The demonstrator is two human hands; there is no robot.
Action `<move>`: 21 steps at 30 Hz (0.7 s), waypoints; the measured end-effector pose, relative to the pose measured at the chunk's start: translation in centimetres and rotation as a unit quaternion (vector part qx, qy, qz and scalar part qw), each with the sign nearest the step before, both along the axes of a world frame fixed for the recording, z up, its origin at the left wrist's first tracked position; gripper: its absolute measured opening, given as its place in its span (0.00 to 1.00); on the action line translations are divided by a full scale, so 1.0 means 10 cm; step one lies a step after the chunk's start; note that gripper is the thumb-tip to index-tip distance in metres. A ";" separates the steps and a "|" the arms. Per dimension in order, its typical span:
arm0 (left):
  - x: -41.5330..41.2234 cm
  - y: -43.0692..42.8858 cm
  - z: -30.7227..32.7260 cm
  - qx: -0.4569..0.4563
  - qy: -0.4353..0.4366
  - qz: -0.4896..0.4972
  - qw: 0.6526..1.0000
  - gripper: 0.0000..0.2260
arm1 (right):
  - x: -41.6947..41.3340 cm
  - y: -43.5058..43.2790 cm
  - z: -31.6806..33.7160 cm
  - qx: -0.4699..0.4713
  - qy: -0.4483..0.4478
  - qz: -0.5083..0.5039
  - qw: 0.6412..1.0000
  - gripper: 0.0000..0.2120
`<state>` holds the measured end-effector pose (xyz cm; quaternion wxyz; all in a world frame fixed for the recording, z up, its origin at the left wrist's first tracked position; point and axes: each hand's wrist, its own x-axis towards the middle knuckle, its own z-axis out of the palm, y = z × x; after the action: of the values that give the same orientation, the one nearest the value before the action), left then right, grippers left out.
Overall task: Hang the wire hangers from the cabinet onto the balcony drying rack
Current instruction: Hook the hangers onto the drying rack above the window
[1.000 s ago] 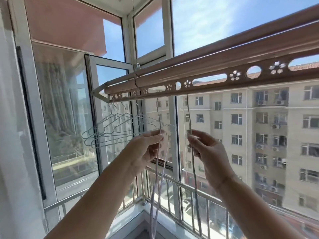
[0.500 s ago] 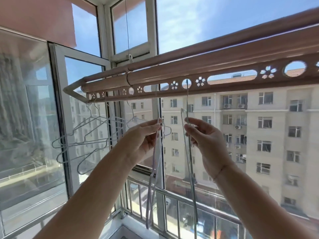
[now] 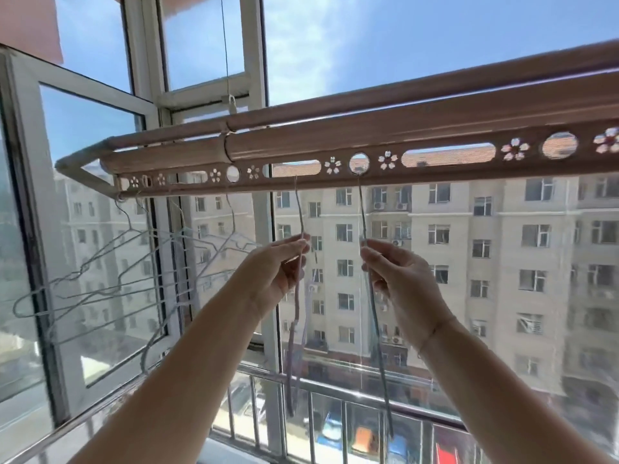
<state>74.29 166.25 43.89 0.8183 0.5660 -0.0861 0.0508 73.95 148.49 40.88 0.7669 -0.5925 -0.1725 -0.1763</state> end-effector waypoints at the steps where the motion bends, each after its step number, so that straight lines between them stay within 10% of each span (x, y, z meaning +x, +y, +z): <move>1: 0.02 0.01 -0.01 -0.007 -0.001 -0.004 1.000 0.08 | 0.00 0.00 0.01 -0.005 -0.002 -0.002 1.000 0.13; 21: -0.18 0.51 -1.22 0.127 0.013 0.005 0.992 0.11 | -0.18 -0.26 -0.98 -0.107 0.014 -0.112 0.988 0.15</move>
<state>72.46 171.36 31.72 0.7409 0.6661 -0.0780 0.0360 72.14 145.85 31.10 0.6767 -0.6894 -0.1119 -0.2330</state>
